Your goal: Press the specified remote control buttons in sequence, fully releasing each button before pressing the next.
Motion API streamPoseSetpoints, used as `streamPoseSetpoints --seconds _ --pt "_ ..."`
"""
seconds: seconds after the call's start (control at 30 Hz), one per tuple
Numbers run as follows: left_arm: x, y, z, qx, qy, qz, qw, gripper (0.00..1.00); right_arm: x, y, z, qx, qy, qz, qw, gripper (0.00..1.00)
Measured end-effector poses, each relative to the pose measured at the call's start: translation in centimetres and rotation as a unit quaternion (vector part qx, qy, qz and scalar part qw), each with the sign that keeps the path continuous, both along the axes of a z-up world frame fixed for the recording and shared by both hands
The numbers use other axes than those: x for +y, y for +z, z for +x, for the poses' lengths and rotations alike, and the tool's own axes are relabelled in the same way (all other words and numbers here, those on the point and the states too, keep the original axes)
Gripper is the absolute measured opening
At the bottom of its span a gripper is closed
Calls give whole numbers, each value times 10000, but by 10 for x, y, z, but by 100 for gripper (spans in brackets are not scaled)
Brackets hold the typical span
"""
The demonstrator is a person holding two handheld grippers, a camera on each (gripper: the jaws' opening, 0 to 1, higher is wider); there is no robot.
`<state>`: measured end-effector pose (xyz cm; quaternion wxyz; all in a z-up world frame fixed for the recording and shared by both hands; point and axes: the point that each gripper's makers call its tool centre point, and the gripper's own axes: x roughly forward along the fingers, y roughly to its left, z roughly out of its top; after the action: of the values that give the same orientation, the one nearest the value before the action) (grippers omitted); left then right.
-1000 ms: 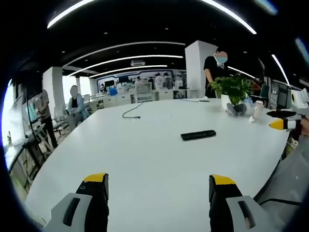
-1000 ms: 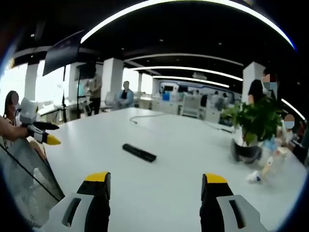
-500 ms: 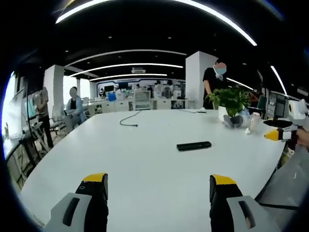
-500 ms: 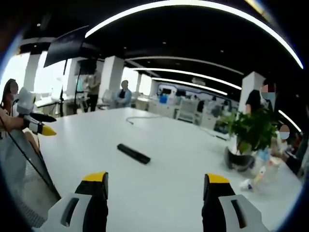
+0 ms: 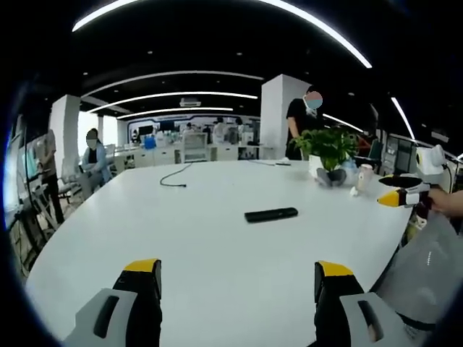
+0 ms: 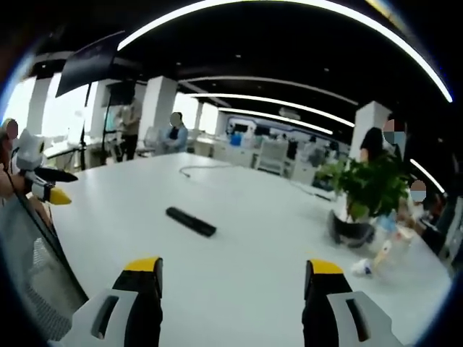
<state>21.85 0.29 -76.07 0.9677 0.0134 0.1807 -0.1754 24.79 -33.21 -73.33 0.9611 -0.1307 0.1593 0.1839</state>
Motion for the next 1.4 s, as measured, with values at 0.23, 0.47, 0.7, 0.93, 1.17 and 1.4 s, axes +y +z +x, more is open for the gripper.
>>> streamPoseSetpoints --seconds 0.23,0.47,0.7,0.93,1.17,1.4 --pt "8 3 1 -55 265 57 9996 89 4 1 -1 50 72 185 9998 79" --pt "15 7 1 -148 448 195 9987 89 -4 8 -1 -119 5 483 9988 78" --pt "13 17 3 -500 361 675 9958 89 -12 10 2 -176 -119 659 9976 77" --pt "1 7 3 -302 -27 801 9963 91 -13 11 4 -212 -150 805 9964 76" --pt "-20 -18 -5 558 -573 456 9958 95 -11 6 4 -69 -96 872 9961 75" --pt "-23 -23 -3 1038 -745 -117 9917 95 -7 4 4 11 -28 888 9960 74"
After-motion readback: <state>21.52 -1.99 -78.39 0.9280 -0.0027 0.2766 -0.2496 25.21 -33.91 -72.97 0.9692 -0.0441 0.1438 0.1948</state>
